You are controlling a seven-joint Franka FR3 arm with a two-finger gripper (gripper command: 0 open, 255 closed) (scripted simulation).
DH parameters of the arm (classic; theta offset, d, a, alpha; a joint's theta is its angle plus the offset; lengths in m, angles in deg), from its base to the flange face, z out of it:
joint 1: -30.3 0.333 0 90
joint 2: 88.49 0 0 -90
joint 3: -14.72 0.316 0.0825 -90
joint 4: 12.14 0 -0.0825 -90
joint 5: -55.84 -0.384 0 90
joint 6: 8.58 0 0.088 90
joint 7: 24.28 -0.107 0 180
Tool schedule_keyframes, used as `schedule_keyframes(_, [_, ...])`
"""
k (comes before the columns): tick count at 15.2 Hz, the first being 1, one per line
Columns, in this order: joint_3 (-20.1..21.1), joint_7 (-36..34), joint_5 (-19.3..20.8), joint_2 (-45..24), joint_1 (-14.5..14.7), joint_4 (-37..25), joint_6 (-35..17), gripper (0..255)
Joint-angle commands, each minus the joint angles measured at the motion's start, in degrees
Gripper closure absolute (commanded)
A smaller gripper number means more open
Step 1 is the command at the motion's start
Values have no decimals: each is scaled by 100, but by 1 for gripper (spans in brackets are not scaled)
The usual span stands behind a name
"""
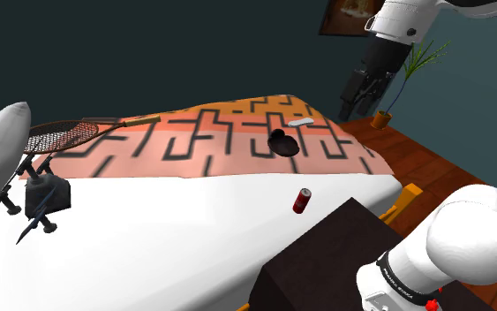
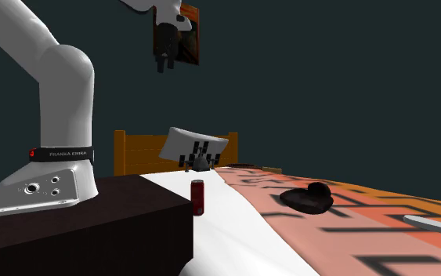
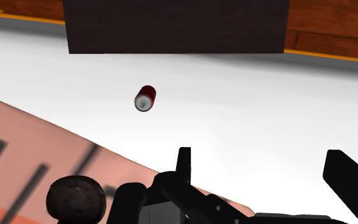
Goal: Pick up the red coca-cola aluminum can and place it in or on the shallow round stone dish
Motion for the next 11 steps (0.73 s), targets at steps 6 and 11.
schedule_keyframes(6, [-75, 222, 144, 4, -79, 929, -925, 0])
schedule_keyframes(11, [-169, 436, 292, -226, -179, 1712, -1945, 0])
